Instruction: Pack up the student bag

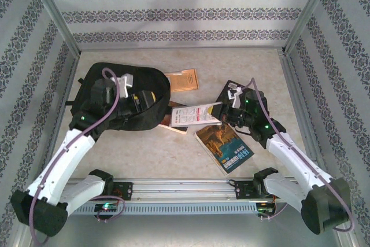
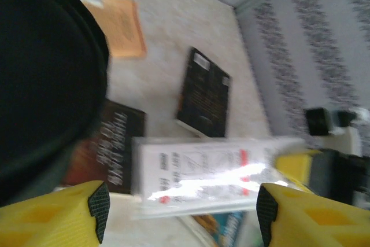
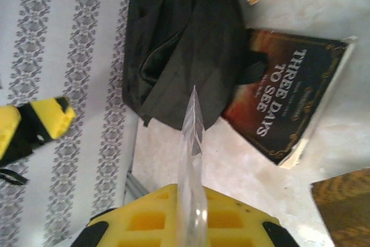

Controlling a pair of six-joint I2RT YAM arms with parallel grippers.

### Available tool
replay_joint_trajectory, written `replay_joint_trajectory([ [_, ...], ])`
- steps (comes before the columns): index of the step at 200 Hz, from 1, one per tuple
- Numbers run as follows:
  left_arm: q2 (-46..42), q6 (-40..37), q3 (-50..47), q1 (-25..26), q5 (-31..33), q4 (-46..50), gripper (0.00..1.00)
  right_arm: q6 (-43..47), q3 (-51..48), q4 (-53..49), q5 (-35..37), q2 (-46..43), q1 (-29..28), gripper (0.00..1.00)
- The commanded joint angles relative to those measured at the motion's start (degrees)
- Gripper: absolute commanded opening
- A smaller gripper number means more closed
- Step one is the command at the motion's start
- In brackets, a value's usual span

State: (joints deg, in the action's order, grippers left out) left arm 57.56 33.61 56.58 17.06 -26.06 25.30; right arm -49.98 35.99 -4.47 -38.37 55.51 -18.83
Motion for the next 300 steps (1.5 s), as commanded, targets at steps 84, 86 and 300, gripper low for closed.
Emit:
replay_joint_trajectory([
  [84,32.4,-25.6,25.7,8.3,25.4,17.0,0.77,7.1,2.0,-6.8,7.0,-0.5,0.8,0.07],
  [86,32.8,-25.7,26.0,8.4,25.4,17.2,0.77,7.2,2.0,-6.8,7.0,-0.4,0.7,0.07],
  [300,39.9,-30.9,29.4,9.9,28.6,21.7,0.0,7.8,2.6,-6.4,7.3,0.9,1.3,0.07],
])
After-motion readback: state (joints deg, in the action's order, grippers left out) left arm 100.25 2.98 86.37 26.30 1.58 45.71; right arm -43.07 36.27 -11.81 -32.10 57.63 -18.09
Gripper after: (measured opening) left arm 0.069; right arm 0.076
